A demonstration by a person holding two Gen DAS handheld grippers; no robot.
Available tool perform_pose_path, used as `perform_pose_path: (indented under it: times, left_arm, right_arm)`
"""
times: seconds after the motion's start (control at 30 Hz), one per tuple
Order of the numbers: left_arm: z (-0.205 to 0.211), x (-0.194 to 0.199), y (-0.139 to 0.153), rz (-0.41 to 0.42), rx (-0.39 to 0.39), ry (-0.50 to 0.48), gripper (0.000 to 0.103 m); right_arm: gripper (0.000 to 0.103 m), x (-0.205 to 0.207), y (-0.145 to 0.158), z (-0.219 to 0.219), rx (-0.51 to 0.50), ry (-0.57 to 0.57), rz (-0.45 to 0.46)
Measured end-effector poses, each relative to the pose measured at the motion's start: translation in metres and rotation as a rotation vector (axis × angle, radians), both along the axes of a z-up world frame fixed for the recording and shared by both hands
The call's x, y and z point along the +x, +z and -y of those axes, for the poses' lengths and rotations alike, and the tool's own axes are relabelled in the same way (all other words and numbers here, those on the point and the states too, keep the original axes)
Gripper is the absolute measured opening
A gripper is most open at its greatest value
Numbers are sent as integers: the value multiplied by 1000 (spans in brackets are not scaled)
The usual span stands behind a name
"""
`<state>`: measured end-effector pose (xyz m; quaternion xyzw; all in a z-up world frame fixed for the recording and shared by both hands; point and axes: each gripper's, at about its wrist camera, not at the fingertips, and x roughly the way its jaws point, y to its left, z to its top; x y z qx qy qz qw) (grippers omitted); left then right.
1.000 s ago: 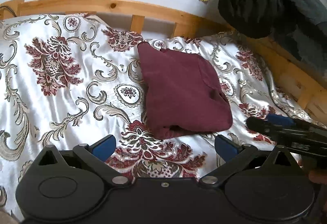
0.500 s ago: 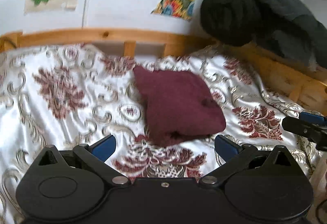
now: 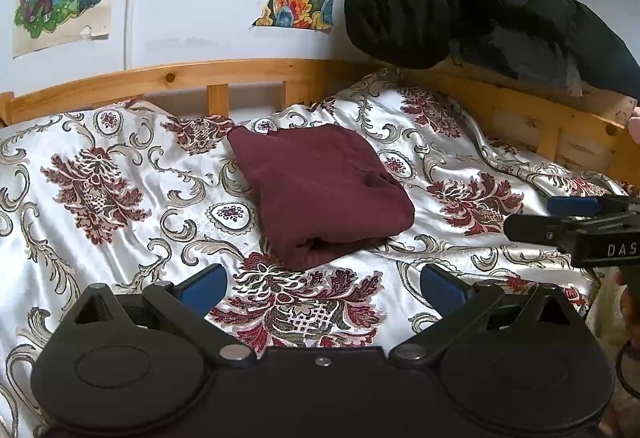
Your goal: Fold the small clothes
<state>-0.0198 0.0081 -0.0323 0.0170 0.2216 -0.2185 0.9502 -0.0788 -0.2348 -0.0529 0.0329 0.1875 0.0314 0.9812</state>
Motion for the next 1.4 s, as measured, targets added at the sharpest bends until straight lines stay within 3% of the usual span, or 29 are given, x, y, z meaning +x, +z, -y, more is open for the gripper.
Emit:
perform_pose_path:
  times: [1.4]
  left_arm:
    - [-2,3,-2,-17,20,14,102]
  right_arm:
    - [103,8,-7,2,9,10,-58]
